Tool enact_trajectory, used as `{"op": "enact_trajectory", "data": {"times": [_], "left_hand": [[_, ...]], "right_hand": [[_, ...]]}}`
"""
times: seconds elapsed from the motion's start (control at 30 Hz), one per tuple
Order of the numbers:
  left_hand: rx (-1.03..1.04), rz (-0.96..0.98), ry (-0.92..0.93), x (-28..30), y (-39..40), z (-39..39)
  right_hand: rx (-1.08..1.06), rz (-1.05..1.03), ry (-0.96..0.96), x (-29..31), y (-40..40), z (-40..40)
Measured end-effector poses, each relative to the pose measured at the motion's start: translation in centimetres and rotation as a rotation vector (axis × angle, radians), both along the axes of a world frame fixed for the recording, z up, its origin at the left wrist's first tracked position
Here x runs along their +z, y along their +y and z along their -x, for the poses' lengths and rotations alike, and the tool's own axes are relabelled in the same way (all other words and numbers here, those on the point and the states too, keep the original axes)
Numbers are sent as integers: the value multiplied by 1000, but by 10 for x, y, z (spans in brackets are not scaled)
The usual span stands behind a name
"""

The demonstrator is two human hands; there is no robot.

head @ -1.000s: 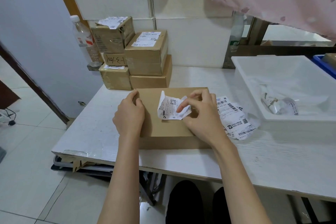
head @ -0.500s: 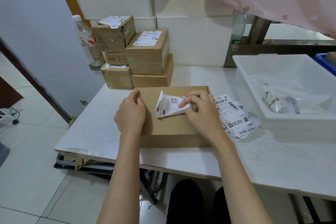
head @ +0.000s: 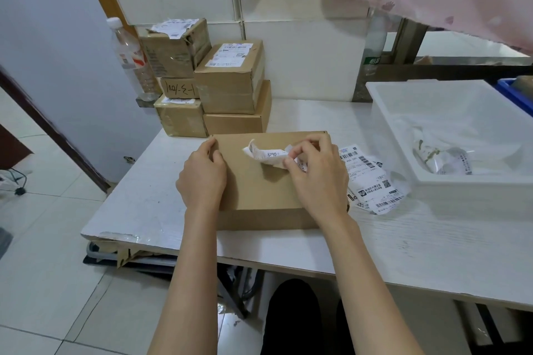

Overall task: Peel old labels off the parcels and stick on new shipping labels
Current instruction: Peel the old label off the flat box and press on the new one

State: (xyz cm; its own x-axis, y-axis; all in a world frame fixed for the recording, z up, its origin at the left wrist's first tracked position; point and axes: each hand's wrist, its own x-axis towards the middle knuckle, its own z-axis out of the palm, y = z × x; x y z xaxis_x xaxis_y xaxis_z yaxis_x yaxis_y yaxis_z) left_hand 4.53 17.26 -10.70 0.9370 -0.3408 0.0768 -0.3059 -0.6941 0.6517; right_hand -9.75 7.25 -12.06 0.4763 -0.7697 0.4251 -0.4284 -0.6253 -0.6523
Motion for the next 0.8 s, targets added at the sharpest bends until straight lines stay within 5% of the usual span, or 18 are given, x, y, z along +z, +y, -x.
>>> {"op": "enact_trajectory", "data": {"times": [0.2, 0.5, 0.63, 0.8], "left_hand": [[0, -4, -3, 0, -1, 1], [6, -8, 5, 1, -1, 0], [3, -2, 1, 1, 0, 1], [8, 1, 4, 2, -1, 1]], "right_hand": [[140, -121, 53, 7, -4, 9], [-23, 17, 39, -6, -3, 0], [-27, -148, -74, 2, -5, 1], [62, -201, 3, 10, -5, 6]]}}
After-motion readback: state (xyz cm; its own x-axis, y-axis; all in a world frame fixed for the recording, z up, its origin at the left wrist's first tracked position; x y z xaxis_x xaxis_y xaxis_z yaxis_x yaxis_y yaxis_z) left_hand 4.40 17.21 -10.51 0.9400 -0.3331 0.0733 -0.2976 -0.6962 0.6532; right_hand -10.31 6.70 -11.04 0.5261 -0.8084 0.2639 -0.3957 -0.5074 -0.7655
